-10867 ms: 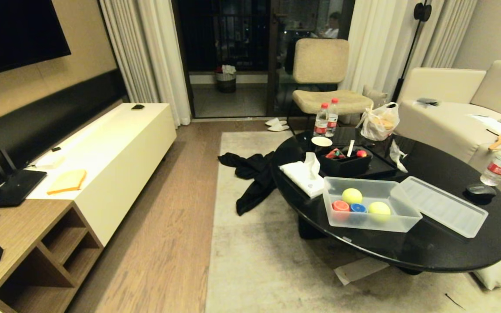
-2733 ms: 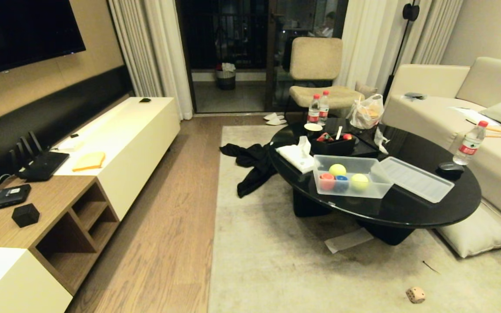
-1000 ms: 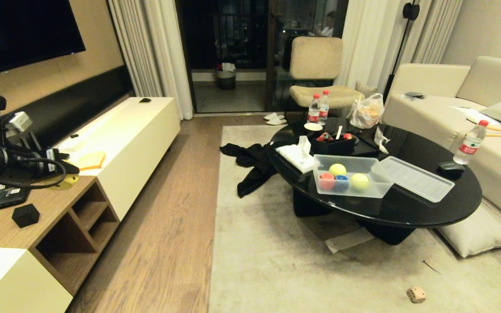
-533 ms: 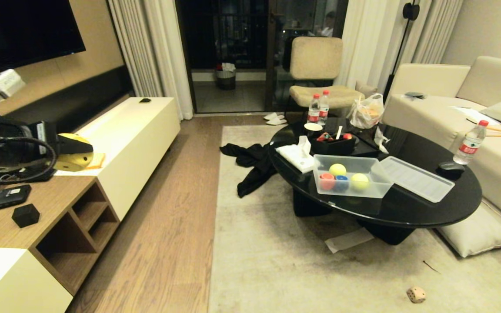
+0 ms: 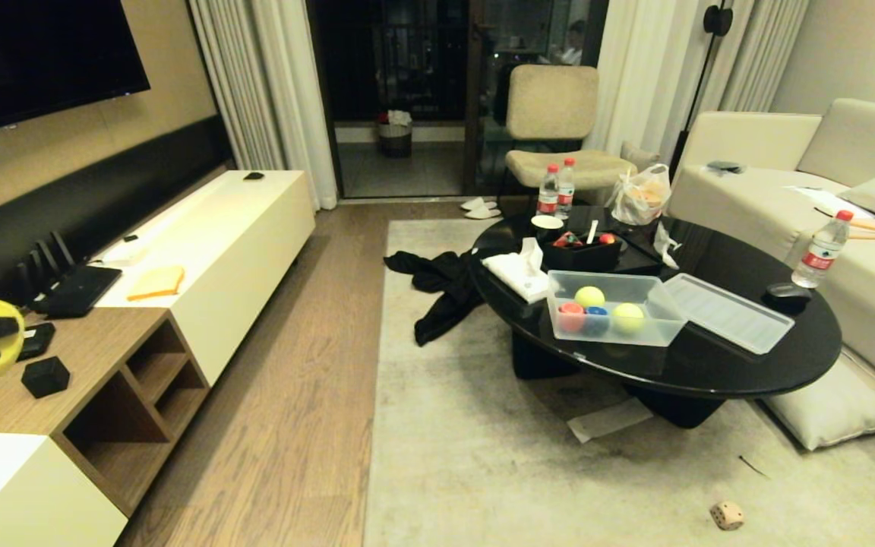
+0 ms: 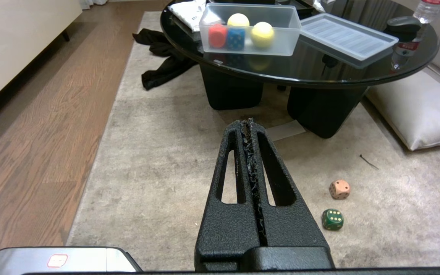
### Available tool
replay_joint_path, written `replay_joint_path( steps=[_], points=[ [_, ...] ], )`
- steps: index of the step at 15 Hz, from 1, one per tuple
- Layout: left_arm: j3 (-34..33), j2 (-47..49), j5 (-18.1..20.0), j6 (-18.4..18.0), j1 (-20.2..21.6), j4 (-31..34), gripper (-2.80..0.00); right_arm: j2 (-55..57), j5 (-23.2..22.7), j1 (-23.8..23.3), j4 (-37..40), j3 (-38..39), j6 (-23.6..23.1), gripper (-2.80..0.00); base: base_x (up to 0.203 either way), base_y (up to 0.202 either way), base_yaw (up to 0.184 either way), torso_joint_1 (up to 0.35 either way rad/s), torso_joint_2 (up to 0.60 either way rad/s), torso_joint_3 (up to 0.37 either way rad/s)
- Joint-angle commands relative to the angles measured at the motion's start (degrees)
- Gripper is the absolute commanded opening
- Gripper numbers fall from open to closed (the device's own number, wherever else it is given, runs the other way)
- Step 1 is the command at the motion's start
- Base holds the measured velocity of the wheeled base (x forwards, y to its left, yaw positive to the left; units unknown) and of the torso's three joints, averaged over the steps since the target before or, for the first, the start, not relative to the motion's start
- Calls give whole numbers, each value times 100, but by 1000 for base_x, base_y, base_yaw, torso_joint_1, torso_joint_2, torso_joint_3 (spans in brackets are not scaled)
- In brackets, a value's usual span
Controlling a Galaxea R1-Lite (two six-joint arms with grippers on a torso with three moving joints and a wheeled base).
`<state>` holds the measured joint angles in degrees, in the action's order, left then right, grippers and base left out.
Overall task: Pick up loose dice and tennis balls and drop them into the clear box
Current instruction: Pick up toys out of the box
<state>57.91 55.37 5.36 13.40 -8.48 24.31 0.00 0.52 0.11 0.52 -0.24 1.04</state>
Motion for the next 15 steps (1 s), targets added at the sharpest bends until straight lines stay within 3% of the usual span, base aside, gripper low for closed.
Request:
replay_joint_path(
  steps=[1, 2, 3, 10, 13, 15],
  points=[
    [-715, -1053, -385, 18, 138, 29, -280, 0, 0, 2, 0, -2, 1, -280, 0, 0, 0, 0, 0, 0],
    [-834, -1163, -912, 48, 302, 31, -280, 0, 0, -2, 0, -2, 1, -280, 0, 0, 0, 0, 0, 0],
    [-947, -1336, -1111, 88, 365, 20, -280, 9, -1, 5, 0, -2, 1, -280, 0, 0, 0, 0, 0, 0],
    [-2317, -2572, -1196, 52, 556, 31, -280, 1, 0, -2, 0, -2, 1, -280, 0, 0, 0, 0, 0, 0],
    [-2993, -3149, -1146, -224, 765, -51, -280, 9, 0, -2, -8, -2, 1, -280, 0, 0, 0, 0, 0, 0],
    [-3518, -3579, -867, -410, 775, -342, -280, 0, -8, -2, -8, -2, 1, -280, 0, 0, 0, 0, 0, 0]
  ],
)
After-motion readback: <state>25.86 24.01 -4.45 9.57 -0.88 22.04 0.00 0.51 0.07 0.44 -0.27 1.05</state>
